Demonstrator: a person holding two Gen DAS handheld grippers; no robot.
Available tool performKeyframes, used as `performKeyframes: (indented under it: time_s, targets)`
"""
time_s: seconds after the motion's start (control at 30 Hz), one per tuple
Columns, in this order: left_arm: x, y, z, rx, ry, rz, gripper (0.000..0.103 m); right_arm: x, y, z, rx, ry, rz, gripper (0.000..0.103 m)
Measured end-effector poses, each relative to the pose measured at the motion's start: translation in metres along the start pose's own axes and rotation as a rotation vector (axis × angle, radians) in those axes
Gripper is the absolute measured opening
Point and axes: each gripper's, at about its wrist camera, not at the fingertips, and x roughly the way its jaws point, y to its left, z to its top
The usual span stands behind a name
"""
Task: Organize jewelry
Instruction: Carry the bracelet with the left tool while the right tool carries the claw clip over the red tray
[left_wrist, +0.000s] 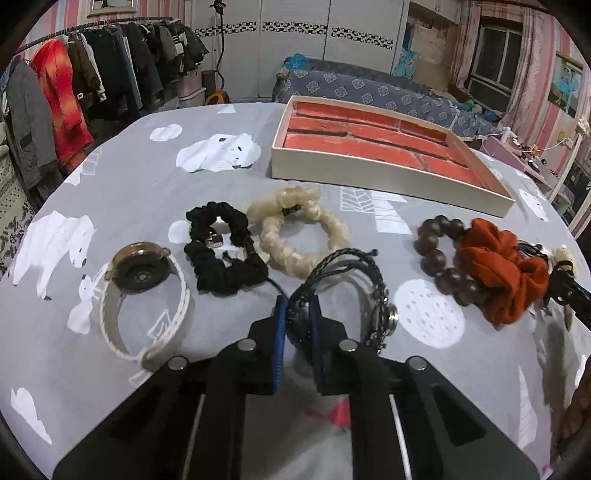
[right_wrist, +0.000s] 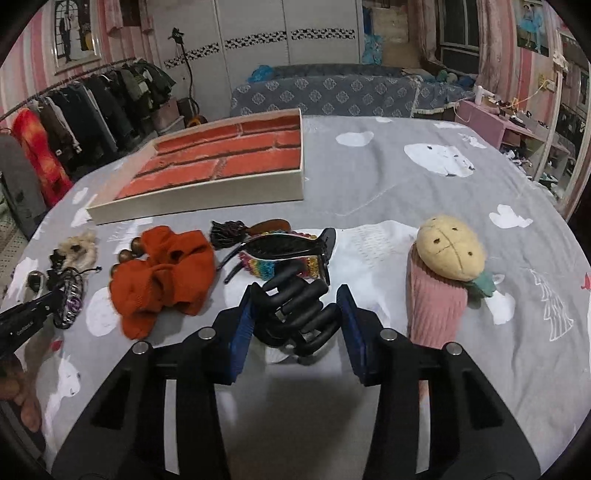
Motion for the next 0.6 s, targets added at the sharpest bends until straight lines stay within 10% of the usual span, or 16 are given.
performKeyframes:
  time_s: [0.6]
  targets:
    - [-0.097,-0.013,-0.012,0.038,-0.164,0.001,0.012,-0.085,0.008,-0.010,-0.014,-0.154,0.041,0.044]
